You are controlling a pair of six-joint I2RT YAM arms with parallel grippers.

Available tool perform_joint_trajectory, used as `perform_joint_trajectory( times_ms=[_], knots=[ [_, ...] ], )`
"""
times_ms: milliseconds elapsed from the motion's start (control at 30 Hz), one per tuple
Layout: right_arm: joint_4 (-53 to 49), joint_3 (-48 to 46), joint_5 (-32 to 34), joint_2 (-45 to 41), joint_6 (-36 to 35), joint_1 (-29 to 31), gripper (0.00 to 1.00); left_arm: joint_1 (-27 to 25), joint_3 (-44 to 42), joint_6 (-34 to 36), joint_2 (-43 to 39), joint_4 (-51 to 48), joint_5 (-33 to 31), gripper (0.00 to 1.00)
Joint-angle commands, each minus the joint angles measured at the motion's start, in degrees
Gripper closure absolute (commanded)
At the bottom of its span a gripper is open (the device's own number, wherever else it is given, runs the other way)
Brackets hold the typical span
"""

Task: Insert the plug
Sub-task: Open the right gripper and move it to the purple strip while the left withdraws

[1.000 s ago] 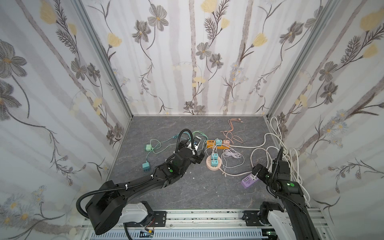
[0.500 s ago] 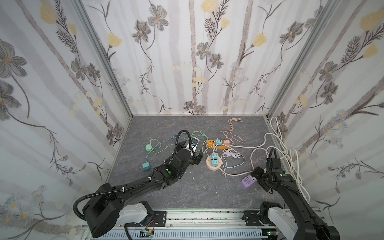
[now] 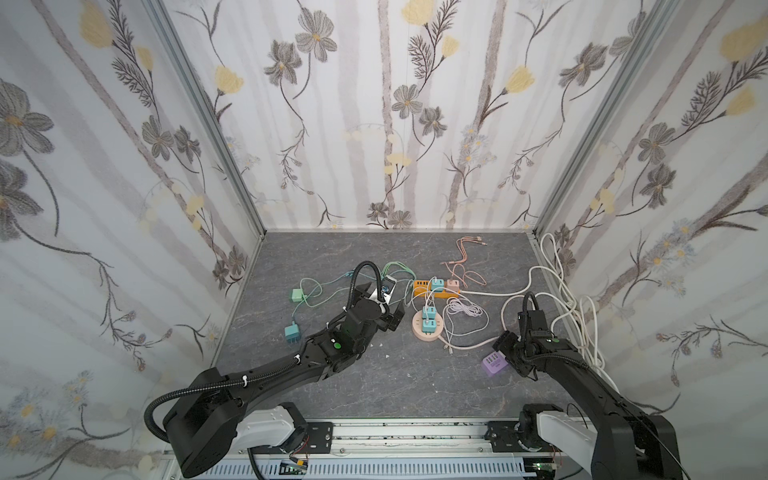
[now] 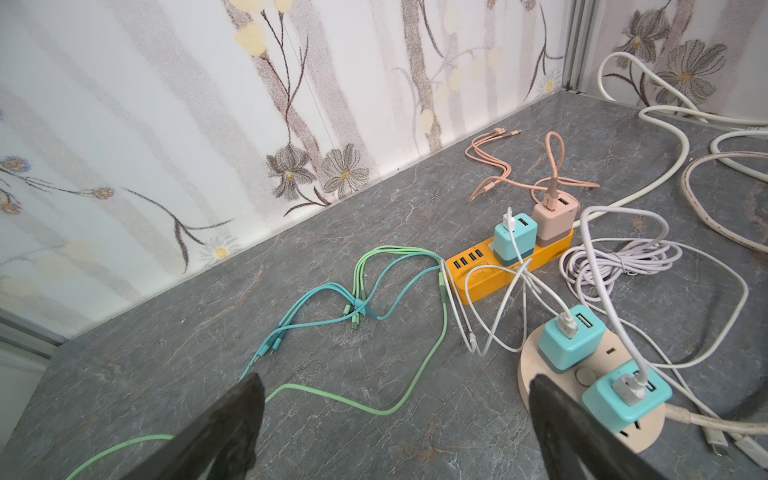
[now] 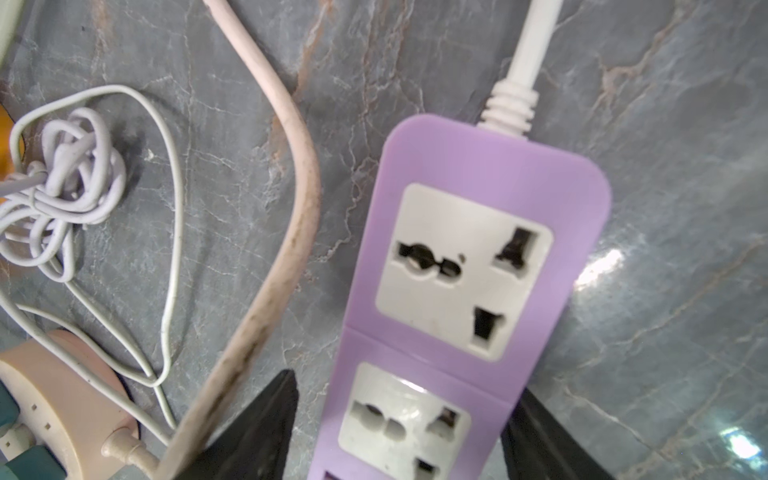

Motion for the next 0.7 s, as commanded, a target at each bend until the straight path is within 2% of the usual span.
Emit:
perform_joint_trajectory(
  times_ms=[0, 133, 267, 400, 567, 667],
  knots=[
    [-0.09, 0.64, 2.40, -0.26, 1.41, 0.54, 0.33, -0.01, -1.28, 1.39, -0.28, 1.90, 0.96, 0.00],
    [-1.94, 1.38, 2.63, 0.38, 1.85, 0.64, 0.33, 0.06, -1.05, 1.66, -0.10, 0.28, 1.29, 0.00],
    [-3.56, 3.81, 2.36, 3.35, 4.18, 0.86, 0.22, 0.03, -1.03, 1.90, -0.19, -0.63, 0.95, 0.00],
    [-5.20, 6.56, 1.96, 7.18, 7.97, 1.77, 0.19, 0.05, -1.34, 1.90, -0.45, -1.09, 0.51, 0.00],
    [-8.19, 8.74, 3.53, 10.73, 12.98, 3.99, 0.27, 0.06, -1.73, 2.43, -0.63, -1.93, -0.80, 0.00],
    [-9.46, 9.30, 4.21, 11.34, 14.71, 5.12, 0.36, -0.01, -2.19, 3.33, -0.81, -1.98, -1.56, 0.00]
  ],
)
